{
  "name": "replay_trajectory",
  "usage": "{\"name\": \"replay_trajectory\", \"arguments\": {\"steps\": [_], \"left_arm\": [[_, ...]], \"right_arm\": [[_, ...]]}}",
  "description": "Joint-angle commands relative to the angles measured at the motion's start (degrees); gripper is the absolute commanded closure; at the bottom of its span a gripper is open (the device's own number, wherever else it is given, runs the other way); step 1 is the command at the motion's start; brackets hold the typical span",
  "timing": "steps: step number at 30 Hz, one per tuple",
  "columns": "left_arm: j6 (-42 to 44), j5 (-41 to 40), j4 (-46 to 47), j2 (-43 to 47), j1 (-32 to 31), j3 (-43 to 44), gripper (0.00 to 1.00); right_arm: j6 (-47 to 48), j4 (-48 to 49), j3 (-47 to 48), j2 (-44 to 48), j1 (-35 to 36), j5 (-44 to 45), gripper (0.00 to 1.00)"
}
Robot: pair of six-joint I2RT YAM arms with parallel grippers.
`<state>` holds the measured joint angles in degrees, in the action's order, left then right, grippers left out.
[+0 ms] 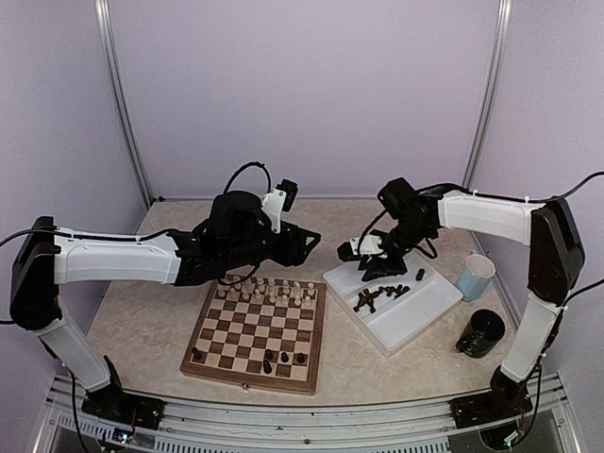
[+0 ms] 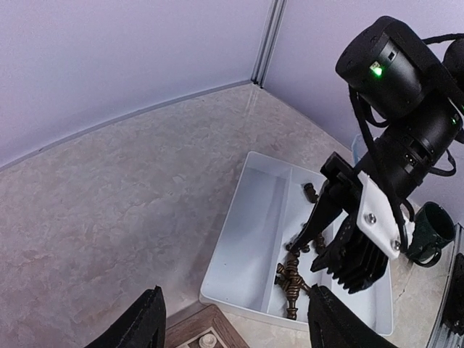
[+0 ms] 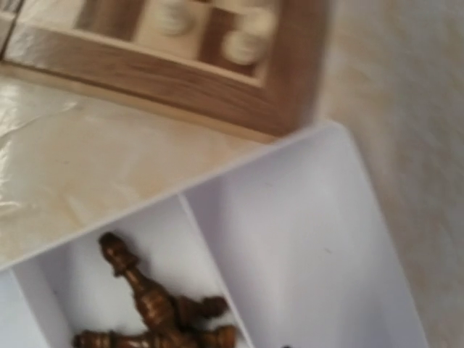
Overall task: Set up the chess pieces on the board
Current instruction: Pick up the chess pile from the storage box.
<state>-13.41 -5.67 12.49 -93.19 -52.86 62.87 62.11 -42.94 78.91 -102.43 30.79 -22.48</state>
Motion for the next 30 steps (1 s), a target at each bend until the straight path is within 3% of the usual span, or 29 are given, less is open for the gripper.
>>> {"name": "replay_trajectory", "arguments": {"steps": [1,20,27,30], "left_arm": [[0.1,-1.1,-0.4,1.8,-0.3,-1.2,0.33],[0.0,-1.7,-0.3,3.3,0.0,-3.6,0.33],[-0.3,-1.2,0.0,3.1,0.3,-3.5,0.33],[-0.4,-0.9,0.1,2.8,0.2,-3.2,0.33]], "right_arm": [[6.3,-3.8,-0.5,-3.2,2.5,2.8,0.68],[6.8,-4.1,-1.7,-10.6,6.0,12.9,0.68],[4.6,-3.0,-1.9,-10.4,6.0,14.1,0.88],[3.2,-2.6,-2.6,-7.9,5.1,12.6,0.90]]}}
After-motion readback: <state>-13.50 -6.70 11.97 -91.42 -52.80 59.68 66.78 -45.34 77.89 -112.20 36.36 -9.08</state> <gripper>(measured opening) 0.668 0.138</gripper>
